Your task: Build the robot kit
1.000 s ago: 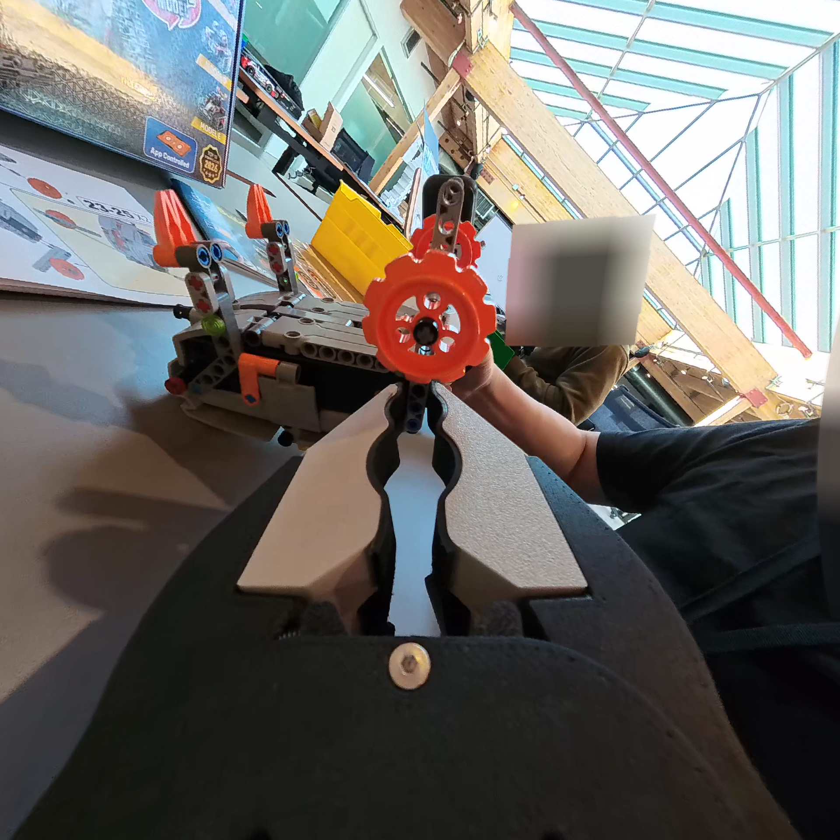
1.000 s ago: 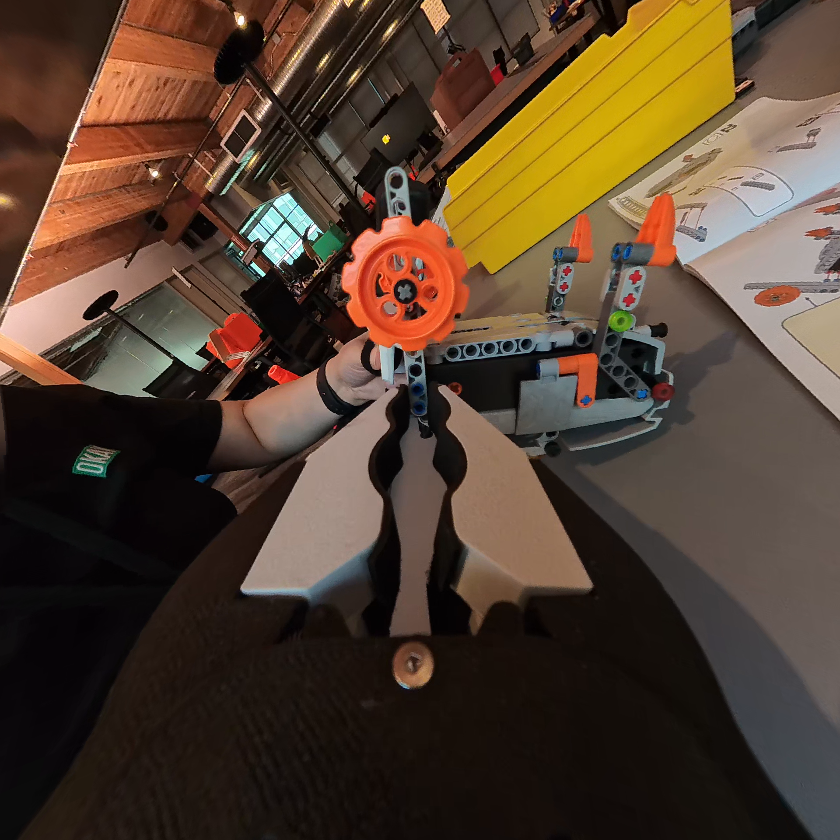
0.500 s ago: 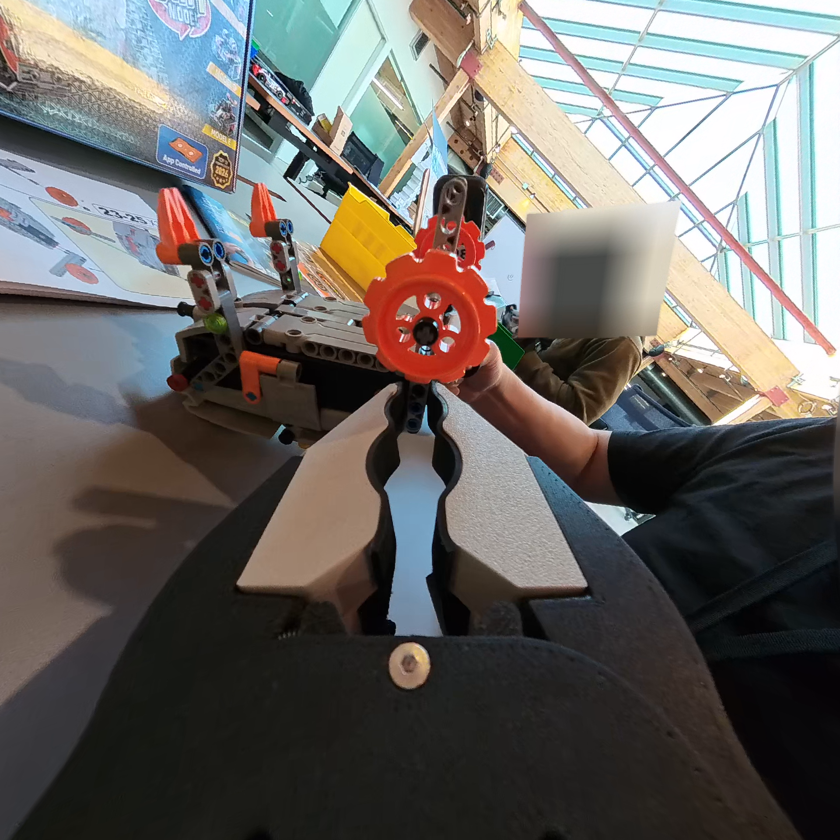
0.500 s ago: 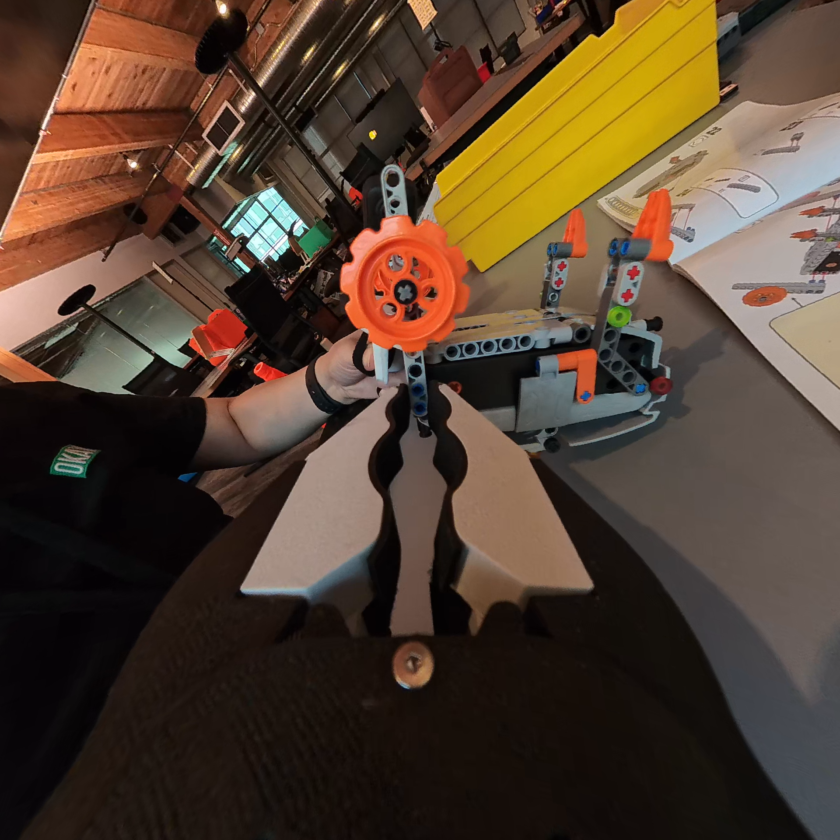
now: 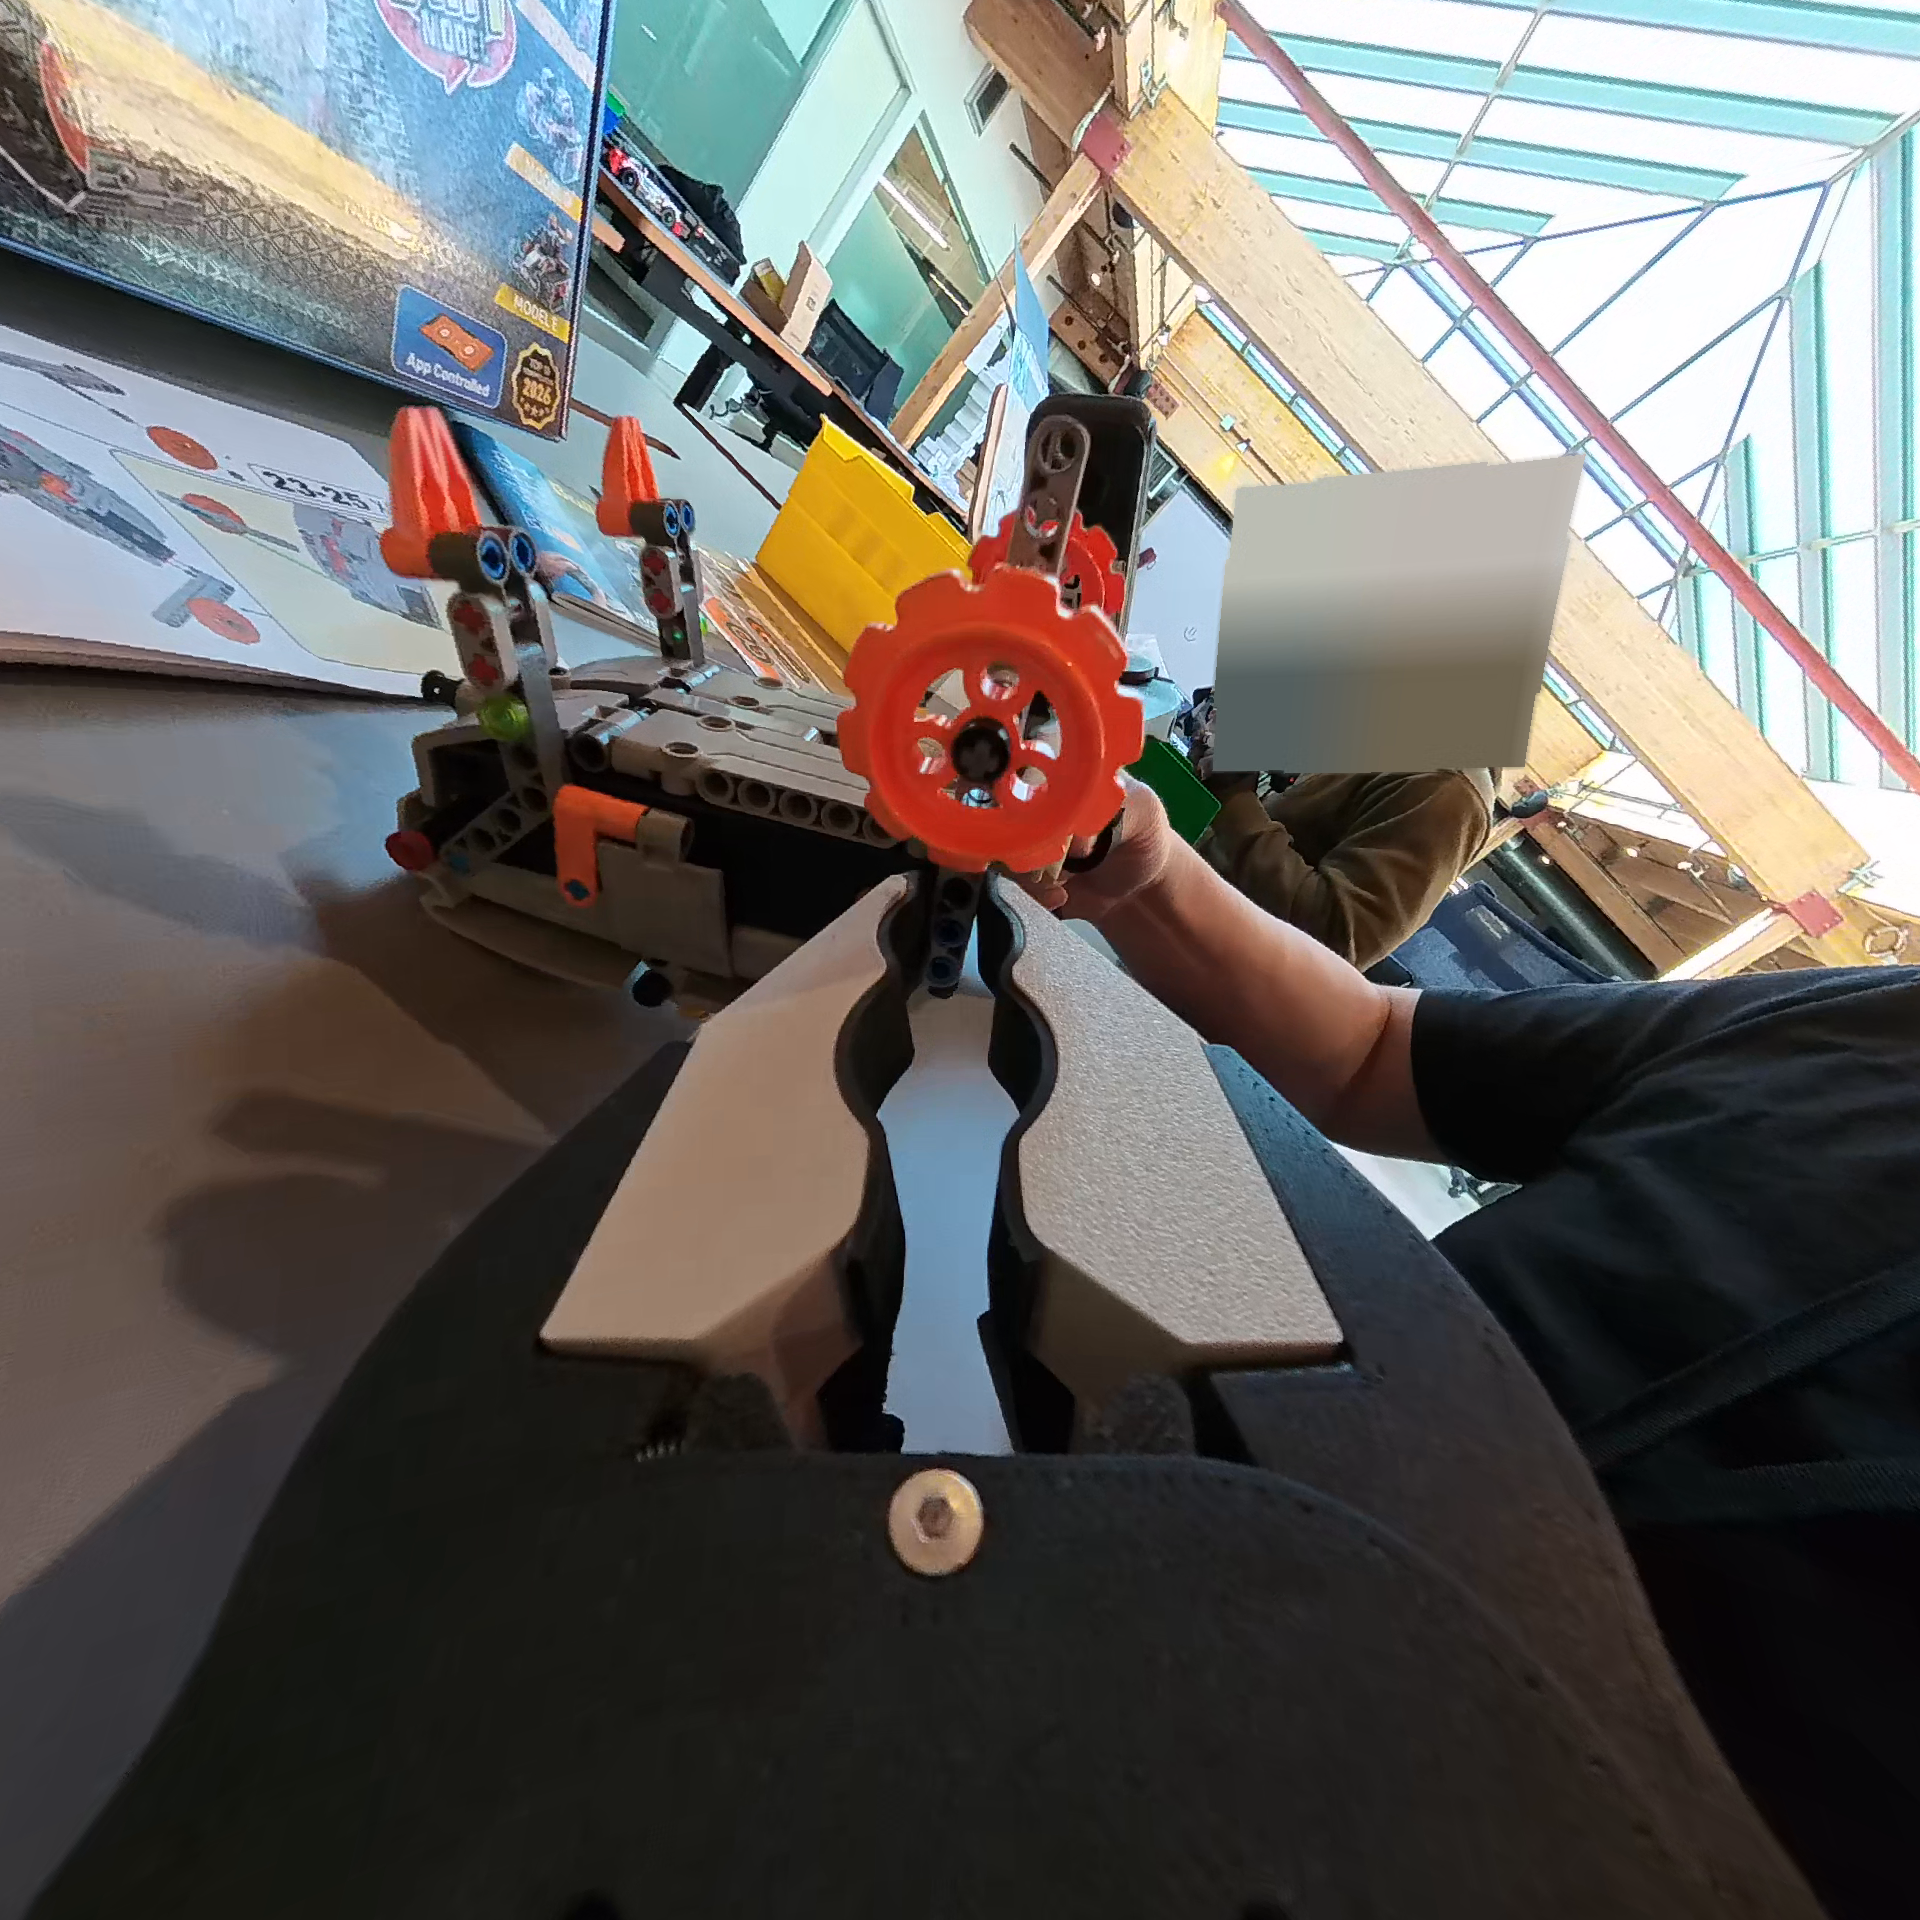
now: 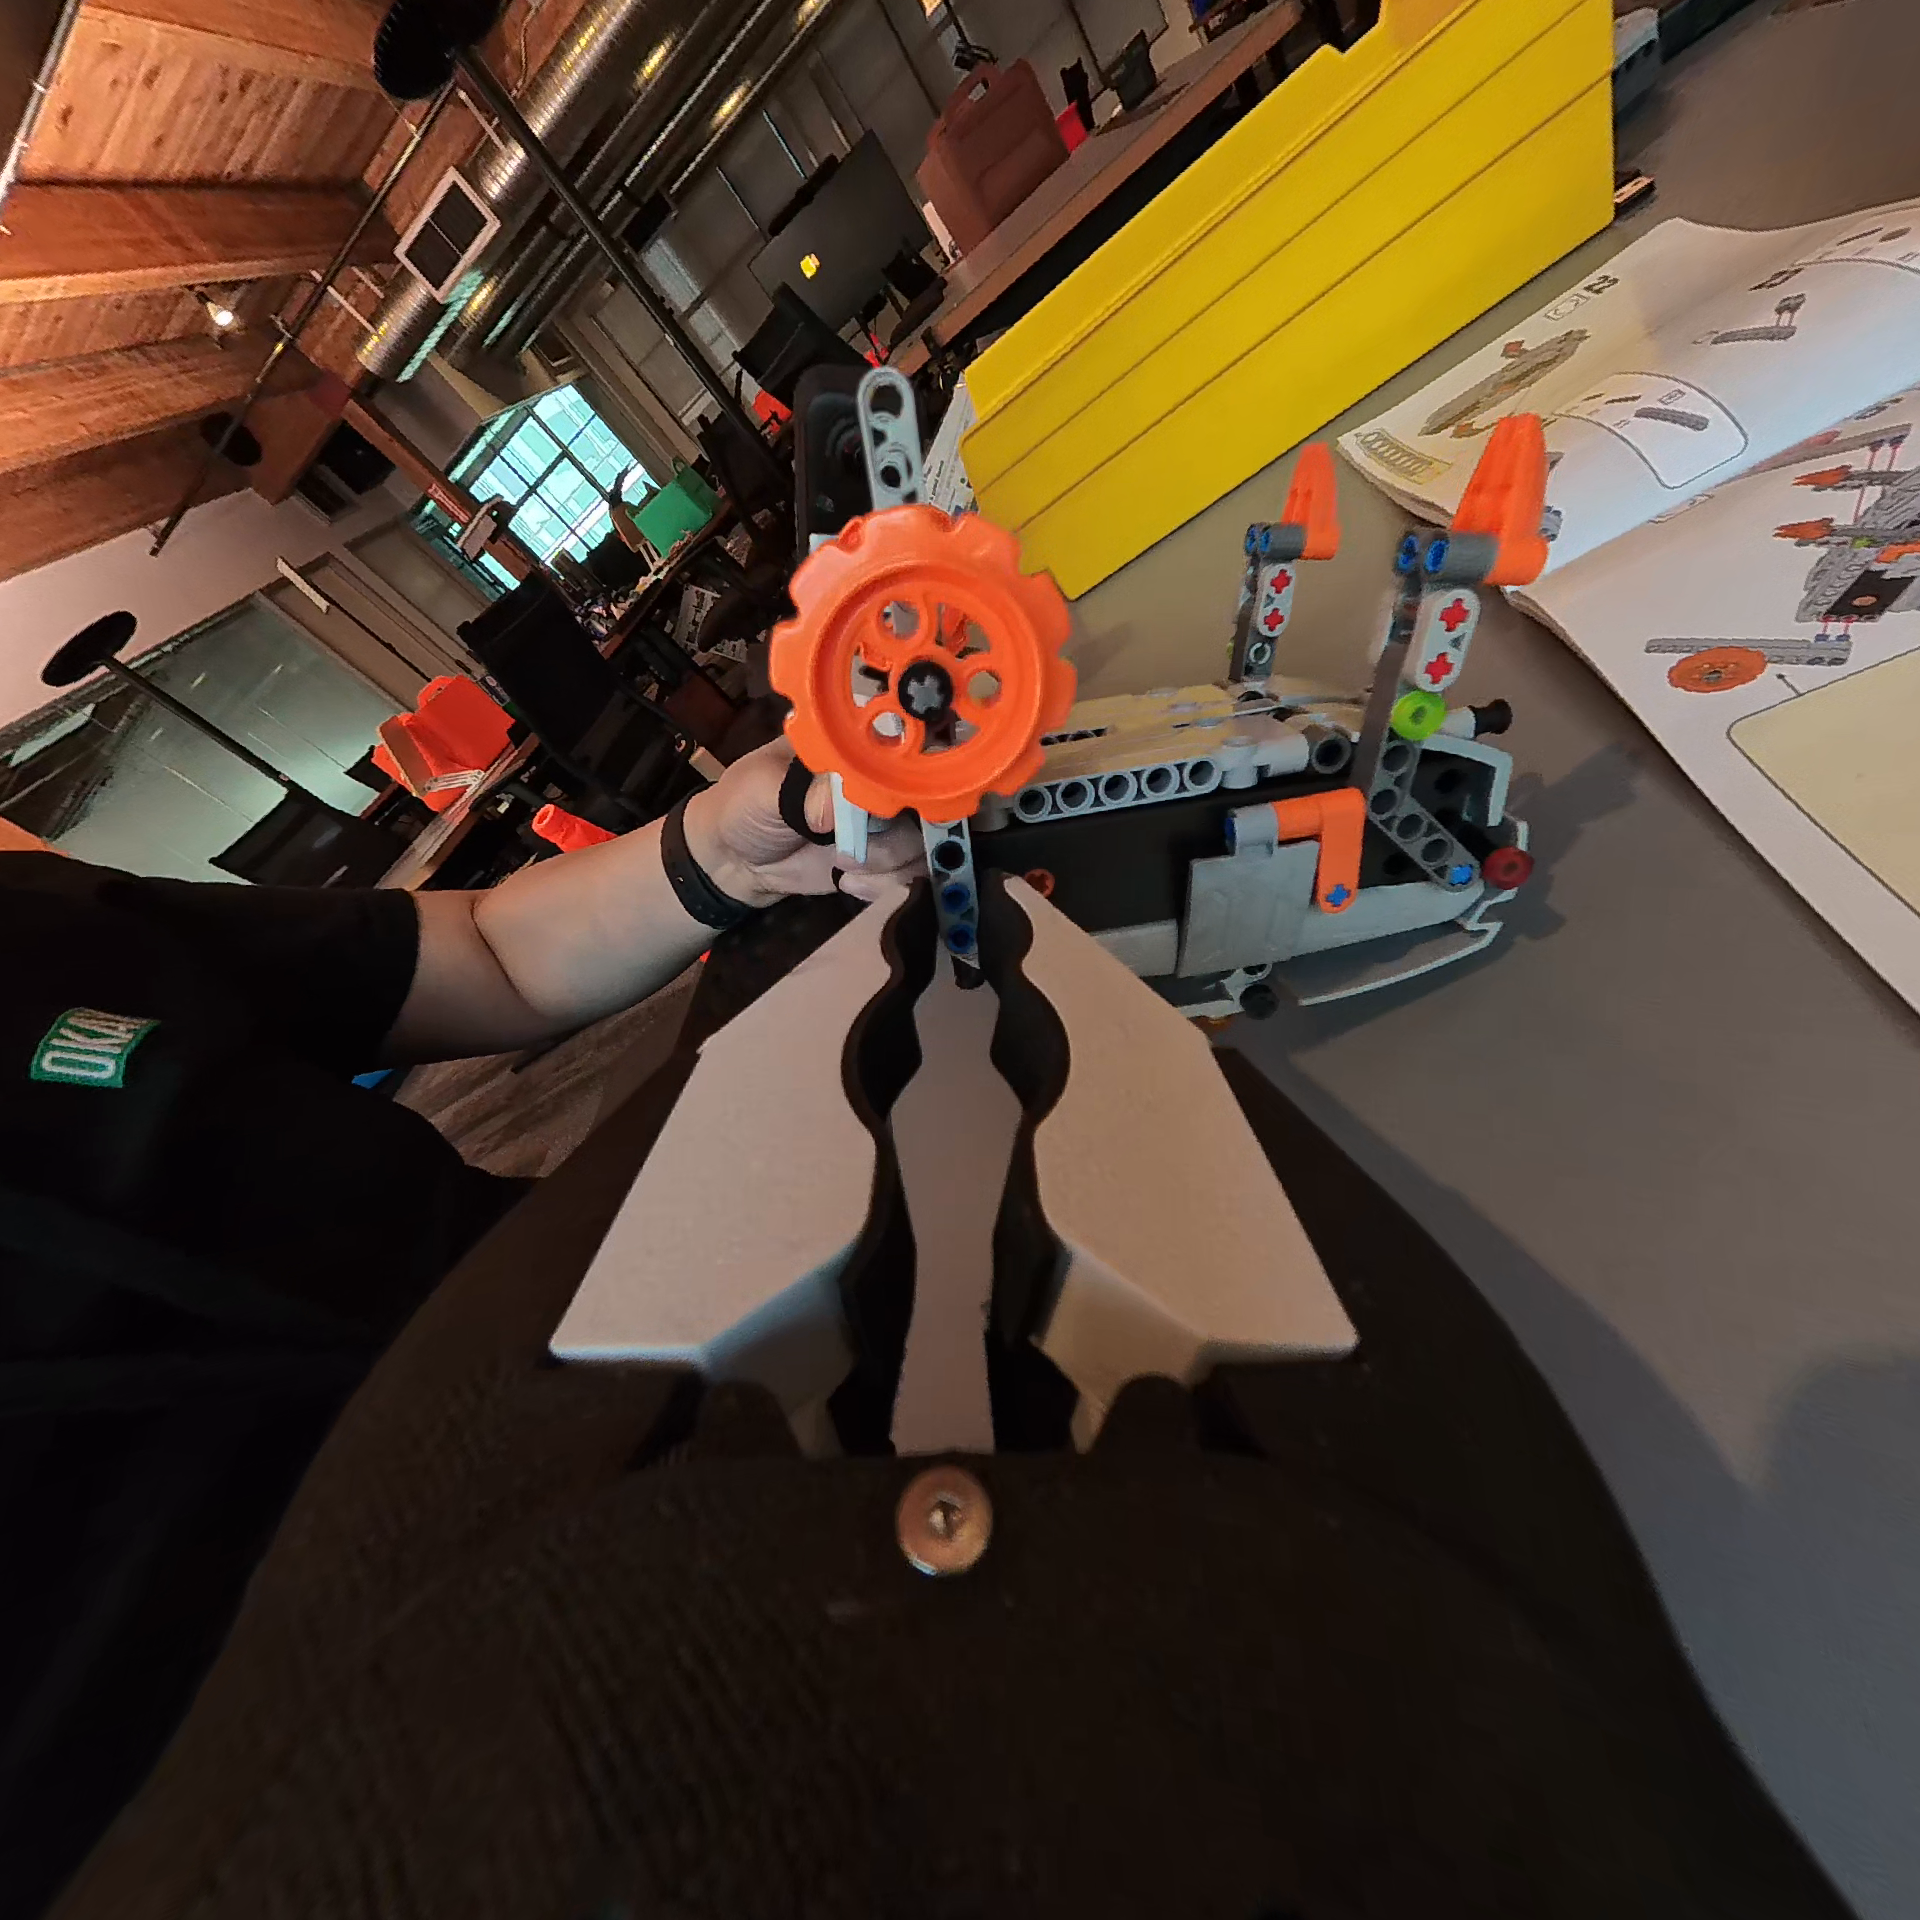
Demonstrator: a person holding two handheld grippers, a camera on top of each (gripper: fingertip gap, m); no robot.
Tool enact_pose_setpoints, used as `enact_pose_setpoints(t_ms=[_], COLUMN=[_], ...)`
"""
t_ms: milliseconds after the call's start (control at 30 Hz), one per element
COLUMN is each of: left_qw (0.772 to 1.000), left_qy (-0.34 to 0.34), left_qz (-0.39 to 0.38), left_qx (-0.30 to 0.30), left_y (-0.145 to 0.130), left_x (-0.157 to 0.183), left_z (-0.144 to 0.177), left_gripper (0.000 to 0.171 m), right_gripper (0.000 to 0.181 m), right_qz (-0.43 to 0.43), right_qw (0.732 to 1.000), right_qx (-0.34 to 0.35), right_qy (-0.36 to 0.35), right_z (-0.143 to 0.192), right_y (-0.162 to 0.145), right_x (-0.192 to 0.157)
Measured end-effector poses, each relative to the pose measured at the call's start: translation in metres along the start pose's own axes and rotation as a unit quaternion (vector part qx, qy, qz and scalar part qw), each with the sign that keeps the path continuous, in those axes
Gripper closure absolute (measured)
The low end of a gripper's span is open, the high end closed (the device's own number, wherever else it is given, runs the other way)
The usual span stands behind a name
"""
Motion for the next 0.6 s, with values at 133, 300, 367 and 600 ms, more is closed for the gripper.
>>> enact_pose_setpoints(t_ms=[133,300,367,600], left_qw=[0.999,0.999,0.999,0.99], left_qy=[-0.012,-0.012,-0.016,-0.05], left_qz=[0.006,0.001,0.009,0.114], left_qx=[0.05,0.046,0.039,0.065], left_y=[0.016,0.022,0.021,0.023], left_x=[0.002,0.006,0.008,0.024], left_z=[0.003,0.005,0.004,0.001], left_gripper=[0.163,0.165,0.165,0.163], right_gripper=[0.174,0.175,0.174,0.171], right_qz=[0.036,-0.02,-0.085,-0.181], right_qw=[0.997,0.999,0.995,0.972], right_qx=[-0.069,0.002,0.027,0.067], right_qy=[0.002,0.033,0.054,0.131], right_z=[-0.019,-0.012,-0.009,-0.003], right_y=[-0.023,0.003,0.003,0.011], right_x=[-0.003,-0.005,-0.005,-0.026])
Point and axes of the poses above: each gripper's, where its closed fingertips meet, z back along the fingers, y out of its top, x = y × z across the jaws, the point moved 5 cm from there along z, back along the fingers, and after that the axes turned 8 degrees about x, right-handed, at the moved point
